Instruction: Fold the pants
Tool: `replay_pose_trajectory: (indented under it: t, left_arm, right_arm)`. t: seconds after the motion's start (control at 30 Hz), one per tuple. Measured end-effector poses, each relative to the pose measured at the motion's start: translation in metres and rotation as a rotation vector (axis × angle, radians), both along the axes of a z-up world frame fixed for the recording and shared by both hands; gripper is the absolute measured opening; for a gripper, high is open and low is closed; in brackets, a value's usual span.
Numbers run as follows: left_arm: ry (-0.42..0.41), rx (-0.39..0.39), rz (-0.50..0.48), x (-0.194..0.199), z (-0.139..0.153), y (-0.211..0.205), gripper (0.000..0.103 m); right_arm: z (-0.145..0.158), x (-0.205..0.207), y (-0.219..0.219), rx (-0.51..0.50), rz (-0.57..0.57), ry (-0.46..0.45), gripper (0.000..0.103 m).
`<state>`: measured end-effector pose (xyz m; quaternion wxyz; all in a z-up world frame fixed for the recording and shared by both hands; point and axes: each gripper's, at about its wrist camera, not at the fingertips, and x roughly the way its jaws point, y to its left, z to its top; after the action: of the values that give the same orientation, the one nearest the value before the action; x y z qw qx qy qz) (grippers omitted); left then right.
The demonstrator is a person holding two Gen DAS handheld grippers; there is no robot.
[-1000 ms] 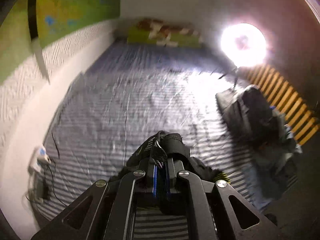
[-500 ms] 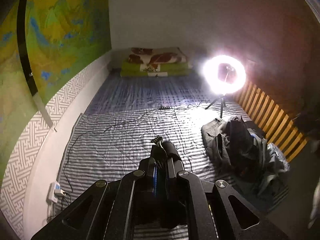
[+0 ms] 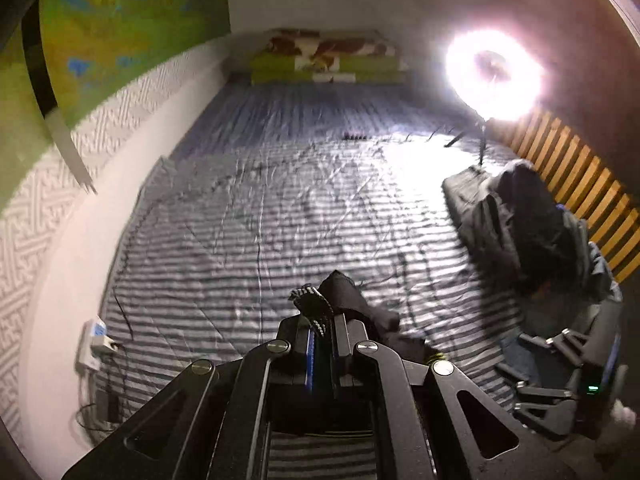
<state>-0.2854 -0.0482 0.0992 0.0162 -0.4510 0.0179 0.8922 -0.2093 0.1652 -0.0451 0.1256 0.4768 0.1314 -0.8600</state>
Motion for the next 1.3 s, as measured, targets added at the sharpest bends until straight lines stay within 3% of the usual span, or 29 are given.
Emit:
replay_pose_trajectory:
  t: [0.13, 0.23, 0.3, 0.37, 0.4, 0.5, 0.67, 0.73, 0.83, 0.93, 1.1, 1.2, 1.3]
  left_arm:
    - [-0.072, -0.001, 0.002, -0.019, -0.071, -0.035, 0.005]
    - [-0.145, 0.009, -0.021, -0.038, -0.13, -0.058, 0.005]
    - [-0.185, 0.058, -0.041, -0.047, -0.156, -0.066, 0.005]
    - [-0.214, 0.052, -0.067, -0.054, -0.172, -0.07, 0.005]
    - [-0.209, 0.037, -0.078, -0.054, -0.174, -0.069, 0.005]
    - [-0.14, 0.1, -0.067, -0.048, -0.157, -0.075, 0.005]
    - [-0.076, 0.127, -0.009, -0.01, -0.131, -0.081, 0.005]
    - [-0.09, 0.098, -0.008, 0.005, -0.122, -0.074, 0.005]
    - [-0.054, 0.063, -0.009, 0.03, -0.089, -0.065, 0.005]
    - [-0.022, 0.089, 0.021, 0.046, -0.045, -0.059, 0.005]
    - [0.085, 0.036, 0.03, 0.078, 0.048, -0.026, 0.005]
    - [0.142, 0.026, 0.031, 0.1, 0.09, -0.004, 0.005]
    - [0.172, 0.003, 0.029, 0.124, 0.113, 0.015, 0.005]
  right_arm:
    - [-0.065, -0.035, -0.017, -0.025, -0.012, -0.138, 0.045]
    - [-0.103, -0.062, -0.038, 0.01, 0.011, -0.206, 0.048]
    - [-0.128, -0.076, -0.048, 0.039, 0.001, -0.284, 0.048]
    - [-0.145, -0.078, -0.053, 0.056, -0.022, -0.344, 0.048]
    - [-0.147, -0.077, -0.055, 0.071, -0.026, -0.345, 0.048]
    - [-0.144, -0.069, -0.062, 0.111, -0.002, -0.311, 0.014]
    - [-0.138, -0.059, -0.059, 0.13, -0.066, -0.231, 0.007]
    - [-0.125, -0.053, -0.051, 0.131, -0.097, -0.181, 0.006]
    - [-0.077, -0.046, -0.03, 0.094, -0.149, -0.069, 0.006]
    - [-0.007, -0.042, -0.002, 0.059, -0.206, 0.068, 0.005]
    - [0.115, -0.027, 0.031, 0.004, -0.239, 0.3, 0.005]
    - [0.158, -0.02, 0.042, -0.027, -0.221, 0.371, 0.005]
    - [0.179, -0.009, 0.043, -0.032, -0.193, 0.411, 0.005]
